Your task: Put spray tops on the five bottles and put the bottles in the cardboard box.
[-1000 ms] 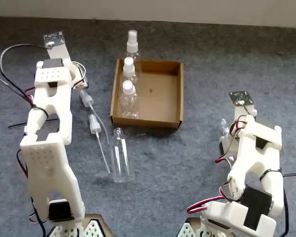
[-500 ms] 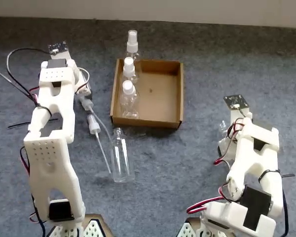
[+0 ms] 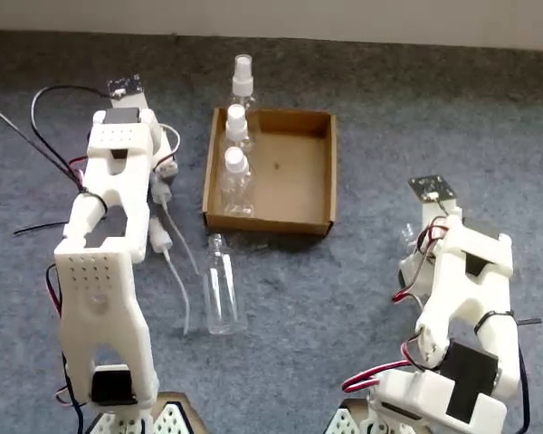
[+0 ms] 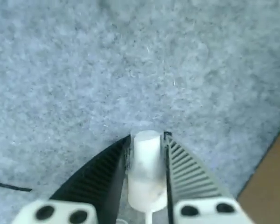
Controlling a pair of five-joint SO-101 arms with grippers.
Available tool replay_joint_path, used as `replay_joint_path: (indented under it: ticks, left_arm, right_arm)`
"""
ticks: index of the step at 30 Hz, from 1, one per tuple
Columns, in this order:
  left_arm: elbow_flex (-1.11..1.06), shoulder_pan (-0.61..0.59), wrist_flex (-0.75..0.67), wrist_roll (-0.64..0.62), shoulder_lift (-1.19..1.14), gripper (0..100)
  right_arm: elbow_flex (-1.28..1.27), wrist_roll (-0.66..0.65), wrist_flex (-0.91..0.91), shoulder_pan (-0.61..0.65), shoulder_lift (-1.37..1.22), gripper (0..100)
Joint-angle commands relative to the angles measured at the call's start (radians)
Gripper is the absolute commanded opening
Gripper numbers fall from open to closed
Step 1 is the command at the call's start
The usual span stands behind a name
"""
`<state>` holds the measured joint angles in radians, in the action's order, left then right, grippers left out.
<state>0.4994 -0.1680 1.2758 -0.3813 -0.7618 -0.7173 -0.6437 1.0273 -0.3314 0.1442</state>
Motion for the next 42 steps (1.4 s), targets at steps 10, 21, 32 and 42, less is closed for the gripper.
replay_joint_path:
  ticks: [10, 21, 32, 42]
  left_arm:
    - [0.426, -0.051, 0.218, 0.032, 0.099, 0]
    - [0.702, -0.087, 0.486, 0.130, 0.209, 0]
    - [0.476, -0.071, 0.485, 0.196, 0.363, 0]
    - [0.309, -0.073, 0.485, 0.199, 0.521, 0]
  right_arm:
    - [0.012, -0.006, 0.019, 0.007, 0.015, 18.5]
    - [0.116, -0.009, 0.200, 0.035, 0.015, 27.0]
    - [0.308, -0.002, 0.266, 0.120, 0.001, 31.9]
    - [0.473, 0.015, 0.274, 0.166, -0.246, 31.8]
